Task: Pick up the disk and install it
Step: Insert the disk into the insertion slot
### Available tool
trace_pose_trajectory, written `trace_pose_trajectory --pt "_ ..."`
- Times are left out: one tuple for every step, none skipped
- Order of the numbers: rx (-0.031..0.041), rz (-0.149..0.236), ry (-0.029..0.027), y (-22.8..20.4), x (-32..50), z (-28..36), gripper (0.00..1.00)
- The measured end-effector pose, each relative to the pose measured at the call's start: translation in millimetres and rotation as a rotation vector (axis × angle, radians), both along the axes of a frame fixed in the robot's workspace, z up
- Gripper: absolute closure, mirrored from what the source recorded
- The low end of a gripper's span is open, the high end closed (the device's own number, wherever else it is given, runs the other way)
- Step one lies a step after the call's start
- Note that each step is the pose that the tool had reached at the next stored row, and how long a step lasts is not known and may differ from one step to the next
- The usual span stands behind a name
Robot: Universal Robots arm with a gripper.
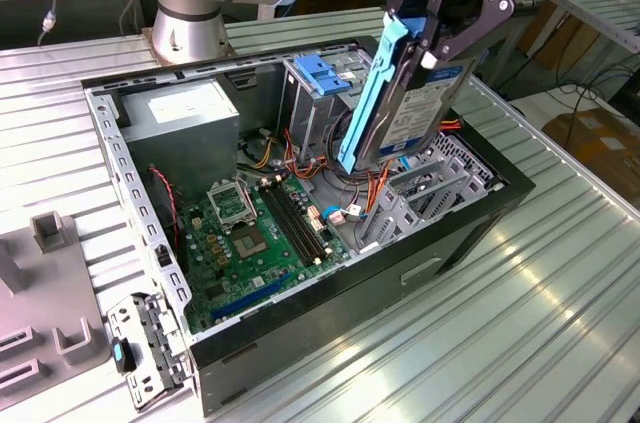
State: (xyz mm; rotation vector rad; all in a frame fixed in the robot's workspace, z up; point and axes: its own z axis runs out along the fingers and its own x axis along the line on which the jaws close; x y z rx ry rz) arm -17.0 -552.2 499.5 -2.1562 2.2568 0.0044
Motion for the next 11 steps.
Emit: trace_pose_trajectory --pt "-0.0001 0.0 0.0 -0.3 3.5 -0.7 0.63" --pt "0.0001 0.0 0.0 -0.7 7.0 -1.7 0.63" --pt "0.0 0.0 0.0 -0.9 10.3 -2.5 0.63" --pt "0.0 0.0 0.0 -0.9 12.2 -3.0 0.63" --pt "0.0 0.0 0.0 -1.0 15.5 -3.8 0.63" --pt "0.0001 0.0 0.0 -1.1 18.3 -4.5 0.63" --pt "0.0001 0.0 0.0 -1.2 20.1 -5.0 0.63" --pt "0.0001 0.0 0.0 -1.3 22.4 -5.8 0.63" --pt "0.0 0.0 0.0 -1.3 24.2 -6.4 0.63" --pt "0.0 0.0 0.0 -1.3 26.1 -7.1 0.63" --pt "0.0 0.0 0.0 -1.4 27.9 -7.7 0.63"
